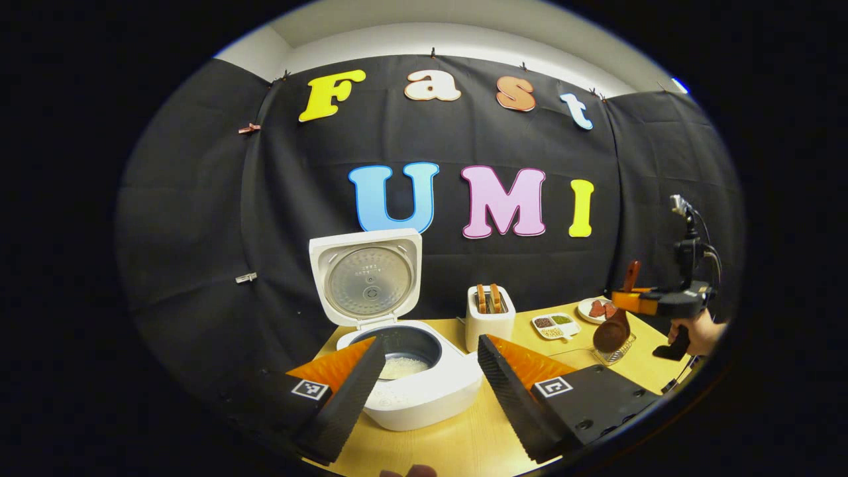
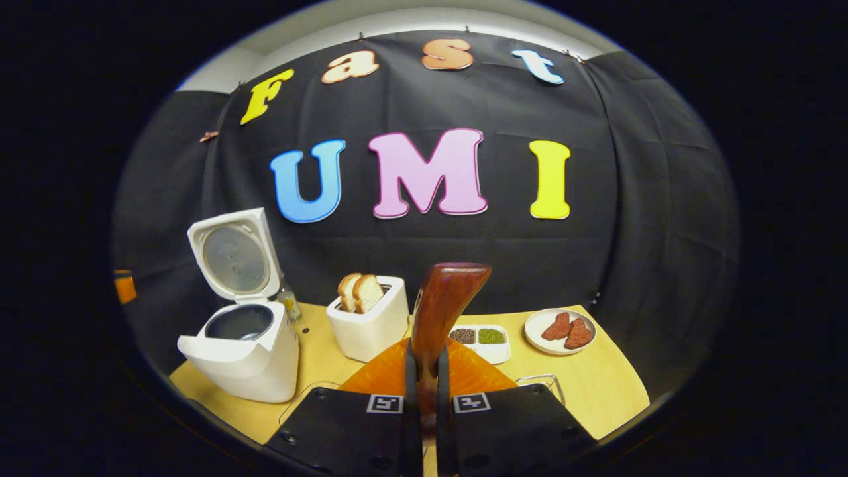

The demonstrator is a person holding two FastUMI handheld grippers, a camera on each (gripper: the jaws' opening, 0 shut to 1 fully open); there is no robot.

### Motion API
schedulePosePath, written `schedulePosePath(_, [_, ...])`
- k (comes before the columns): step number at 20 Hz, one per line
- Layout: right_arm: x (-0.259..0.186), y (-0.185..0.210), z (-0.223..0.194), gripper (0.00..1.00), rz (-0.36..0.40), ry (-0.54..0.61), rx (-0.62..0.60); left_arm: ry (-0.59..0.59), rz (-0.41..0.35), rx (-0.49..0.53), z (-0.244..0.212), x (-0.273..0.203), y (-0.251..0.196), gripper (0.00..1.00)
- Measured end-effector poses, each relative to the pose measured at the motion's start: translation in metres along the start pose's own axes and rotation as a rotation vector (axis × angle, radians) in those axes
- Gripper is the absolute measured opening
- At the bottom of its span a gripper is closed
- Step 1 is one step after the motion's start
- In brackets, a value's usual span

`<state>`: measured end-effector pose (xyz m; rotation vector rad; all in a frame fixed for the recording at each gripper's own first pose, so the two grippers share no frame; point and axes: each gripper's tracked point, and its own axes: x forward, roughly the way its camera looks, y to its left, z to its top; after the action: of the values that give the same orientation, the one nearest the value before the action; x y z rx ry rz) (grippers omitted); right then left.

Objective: Close the left gripper, press the button to open the rice cooker; take a wooden spoon from the chopstick holder with the right hand, scoop a spoonful of rice and pour it into the rice cooker, then put the wooden spoon back into the chopstick holder.

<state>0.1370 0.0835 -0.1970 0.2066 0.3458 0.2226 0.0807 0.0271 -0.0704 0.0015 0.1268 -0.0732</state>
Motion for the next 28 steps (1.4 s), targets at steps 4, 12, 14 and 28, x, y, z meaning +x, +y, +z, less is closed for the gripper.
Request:
schedulePosePath(4, [0.009,0.032,-0.052,0.13,-0.008,0.071,-0.174,0.011,-0.018,-0.011,-0.006,-0.006,0.009,0.97])
schedulePosePath(12, [0.035,0.051,-0.127,0.13,-0.138,0.196,-0.442,0.031,-0.036,-0.011,-0.014,-0.029,0.022,0.97])
schedulePosePath(14, [0.033,0.056,-0.128,0.13,-0.176,0.187,-0.409,0.033,-0.033,-0.013,-0.016,-0.037,0.027,0.97])
schedulePosePath(28, [0.041,0.065,-0.152,0.13,-0.235,0.312,0.444,0.031,0.049,-0.065,-0.022,-0.065,0.057,0.97])
